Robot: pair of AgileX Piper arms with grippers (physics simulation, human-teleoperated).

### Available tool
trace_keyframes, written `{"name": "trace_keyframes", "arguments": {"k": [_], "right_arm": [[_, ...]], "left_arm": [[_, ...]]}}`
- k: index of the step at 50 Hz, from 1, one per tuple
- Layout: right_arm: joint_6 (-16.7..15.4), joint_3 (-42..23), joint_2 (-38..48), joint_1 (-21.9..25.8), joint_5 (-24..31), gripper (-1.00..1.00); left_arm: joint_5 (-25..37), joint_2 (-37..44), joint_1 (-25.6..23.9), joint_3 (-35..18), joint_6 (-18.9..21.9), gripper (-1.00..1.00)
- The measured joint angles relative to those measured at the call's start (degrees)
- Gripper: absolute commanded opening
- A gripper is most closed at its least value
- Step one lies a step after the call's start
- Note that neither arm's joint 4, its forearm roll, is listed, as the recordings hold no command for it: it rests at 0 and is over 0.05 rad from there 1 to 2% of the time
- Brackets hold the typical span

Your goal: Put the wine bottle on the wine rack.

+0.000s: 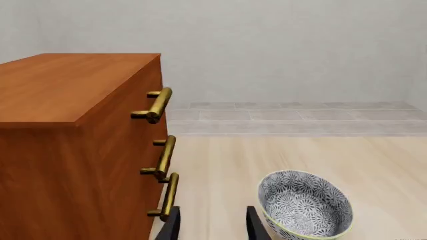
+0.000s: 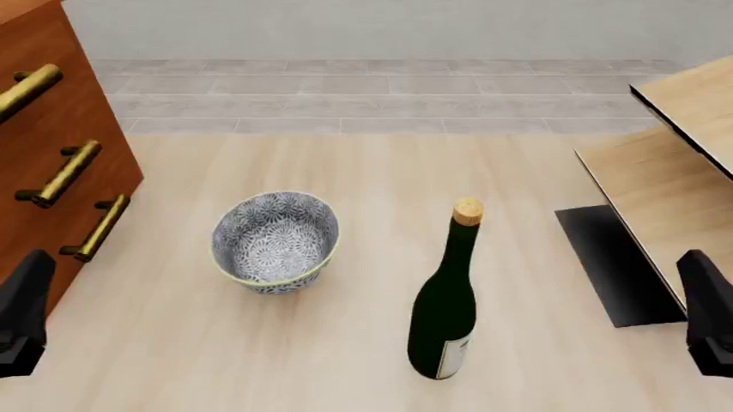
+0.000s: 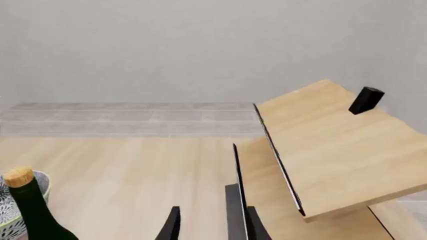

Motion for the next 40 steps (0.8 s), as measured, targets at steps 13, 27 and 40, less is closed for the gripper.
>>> {"name": "trace_keyframes", "arguments": {"k": [13,27,40], "right_arm": [[0.22,-1.45,0.88,1.96,0.18,1.00],[0.37,-3.20,5.53,7.80,-1.71,1.00],[0.34,-4.18,9.48,14.48,-2.68,1.00]], "left_arm": [[-0.27,0.04,0.02,0.24,0.14,1.00],[-0.05,0.00,-0.07,0.41,0.93,1.00],[0.08,0.11,-0.29,0.45,1.69,1.00]]}}
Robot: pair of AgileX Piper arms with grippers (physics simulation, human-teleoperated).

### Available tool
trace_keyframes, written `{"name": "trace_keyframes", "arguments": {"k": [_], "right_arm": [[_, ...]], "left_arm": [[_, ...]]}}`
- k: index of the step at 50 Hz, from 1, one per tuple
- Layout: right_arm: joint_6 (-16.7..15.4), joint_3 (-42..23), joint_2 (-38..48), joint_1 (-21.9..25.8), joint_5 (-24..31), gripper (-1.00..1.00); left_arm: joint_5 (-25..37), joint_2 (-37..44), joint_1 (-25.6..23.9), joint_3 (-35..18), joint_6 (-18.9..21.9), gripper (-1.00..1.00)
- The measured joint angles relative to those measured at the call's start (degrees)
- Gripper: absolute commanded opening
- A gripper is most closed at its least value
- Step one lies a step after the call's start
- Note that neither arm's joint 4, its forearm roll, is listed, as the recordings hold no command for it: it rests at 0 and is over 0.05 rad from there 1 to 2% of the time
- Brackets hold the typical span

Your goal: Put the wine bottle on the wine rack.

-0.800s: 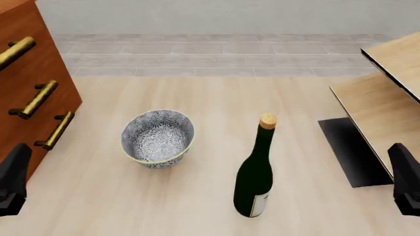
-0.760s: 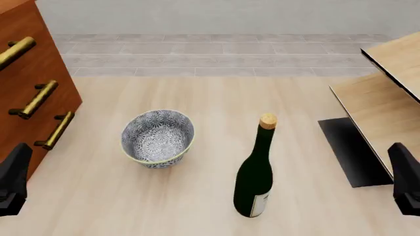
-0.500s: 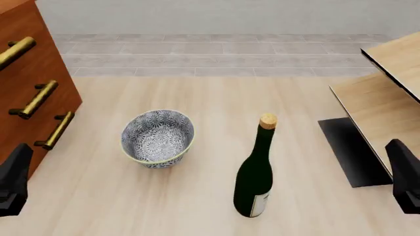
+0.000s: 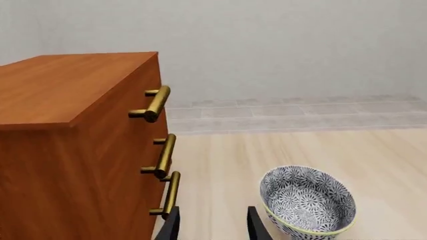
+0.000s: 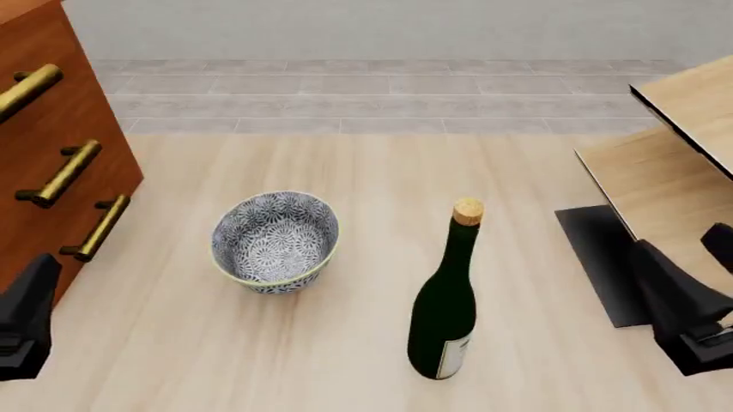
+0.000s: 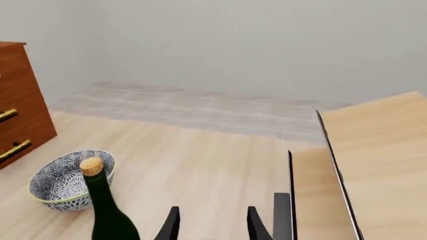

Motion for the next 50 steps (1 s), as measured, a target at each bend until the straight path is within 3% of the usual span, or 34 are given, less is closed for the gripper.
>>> {"name": "trace_keyframes", "arguments": {"k": [23,38,50], "right_arm": [[0.12,-0.74,3.88,9.87,-1.90,1.00],[0.44,-0.71,9.45,15.25,-6.97,1.00],[0.81,-0.36,16.61,18.86,-14.42,1.00]], "left_arm": [[-0.12,0.40,-0.77,0.02,0.45,1.00],[-0.14,0.40,-0.56,0.02,0.56,1.00],[0.25,0.19,-0.30,0.03,0.55,1.00]]}}
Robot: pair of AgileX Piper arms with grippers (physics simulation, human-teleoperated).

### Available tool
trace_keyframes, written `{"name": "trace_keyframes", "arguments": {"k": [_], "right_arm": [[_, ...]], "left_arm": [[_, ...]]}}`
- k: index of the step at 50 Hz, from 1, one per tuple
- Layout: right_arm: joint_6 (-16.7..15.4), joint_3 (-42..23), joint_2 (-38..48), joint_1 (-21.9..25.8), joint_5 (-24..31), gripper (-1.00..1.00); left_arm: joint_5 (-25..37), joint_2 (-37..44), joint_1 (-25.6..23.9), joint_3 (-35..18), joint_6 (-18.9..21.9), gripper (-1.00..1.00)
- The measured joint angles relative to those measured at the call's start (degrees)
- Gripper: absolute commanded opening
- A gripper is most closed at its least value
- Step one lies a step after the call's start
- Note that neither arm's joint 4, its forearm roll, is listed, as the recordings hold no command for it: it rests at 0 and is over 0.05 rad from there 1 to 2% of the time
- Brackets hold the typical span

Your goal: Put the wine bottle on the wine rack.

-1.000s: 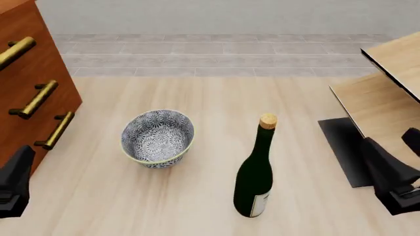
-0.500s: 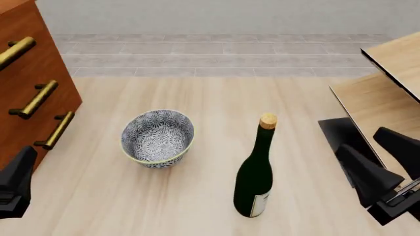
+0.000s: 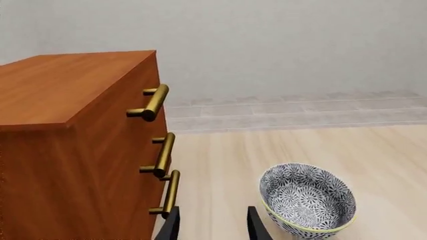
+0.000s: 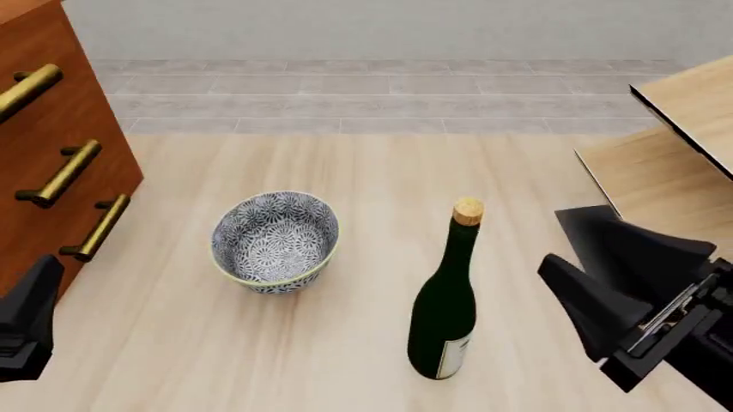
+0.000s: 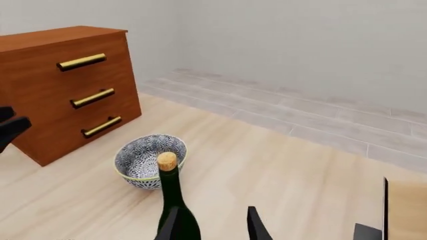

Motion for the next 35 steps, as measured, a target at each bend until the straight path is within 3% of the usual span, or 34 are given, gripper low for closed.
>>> {"name": "trace_keyframes", "arguments": {"k": [35], "right_arm": [[0.11,-0.89,13.83,5.51,-12.32,1.00]], "left_arm": [[0.93,-0.25,0.59,0.01,-0.51,1.00]]}}
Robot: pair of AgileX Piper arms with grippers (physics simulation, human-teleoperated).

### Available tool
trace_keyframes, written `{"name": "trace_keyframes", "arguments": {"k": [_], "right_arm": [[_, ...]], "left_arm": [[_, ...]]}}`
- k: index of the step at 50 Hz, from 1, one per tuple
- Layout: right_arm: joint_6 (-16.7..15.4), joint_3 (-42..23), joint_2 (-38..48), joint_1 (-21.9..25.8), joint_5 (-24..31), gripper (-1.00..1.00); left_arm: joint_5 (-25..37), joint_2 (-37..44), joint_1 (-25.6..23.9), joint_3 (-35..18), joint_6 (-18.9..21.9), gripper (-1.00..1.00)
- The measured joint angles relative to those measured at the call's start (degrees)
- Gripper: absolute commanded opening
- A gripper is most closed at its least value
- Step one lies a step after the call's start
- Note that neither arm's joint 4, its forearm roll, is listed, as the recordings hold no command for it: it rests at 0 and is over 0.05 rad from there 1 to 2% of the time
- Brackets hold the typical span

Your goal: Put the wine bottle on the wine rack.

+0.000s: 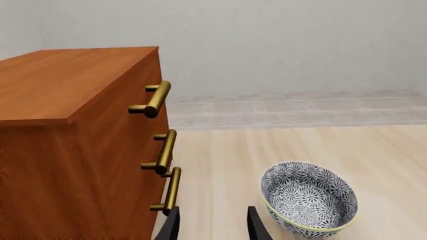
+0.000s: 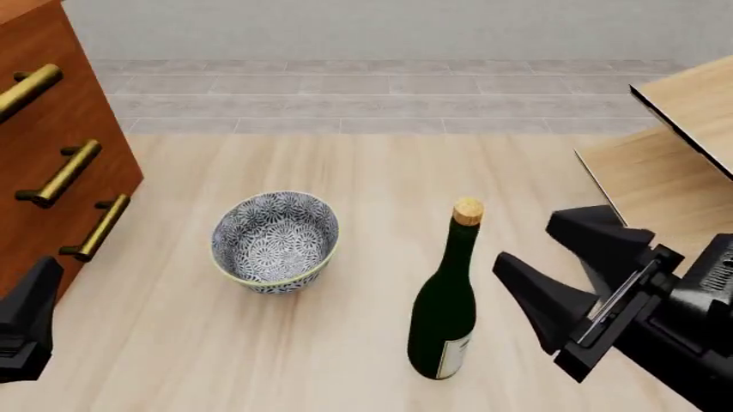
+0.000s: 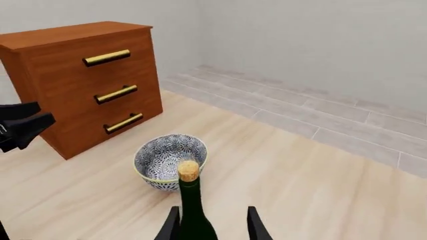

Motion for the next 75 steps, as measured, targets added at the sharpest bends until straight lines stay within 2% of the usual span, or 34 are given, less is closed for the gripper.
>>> {"name": "trace_keyframes", "arguments": {"k": [32,51,71,72,75], "right_arm": [[0.15,-1.93,12.54,3.32,-10.70,1.00],[0.34,-3.03,17.30,4.37,-14.67,1.00],[0.16,-4.76,20.58,5.55,-16.40,1.00],[0.16,-4.81,20.65,5.59,-16.43,-1.00],[0.10,-4.90,20.78,5.66,-16.54,-1.00]], "left_arm": [[0.43,-0.06,0.43,0.00,-0.03,1.00],[0.81,-0.10,0.76,0.00,-0.21,1.00],[0.96,-0.13,1.57,0.00,-0.50,1.00],[0.97,-0.13,1.59,0.00,-0.52,1.00],[0.98,-0.13,1.66,0.00,-0.54,1.00]]}}
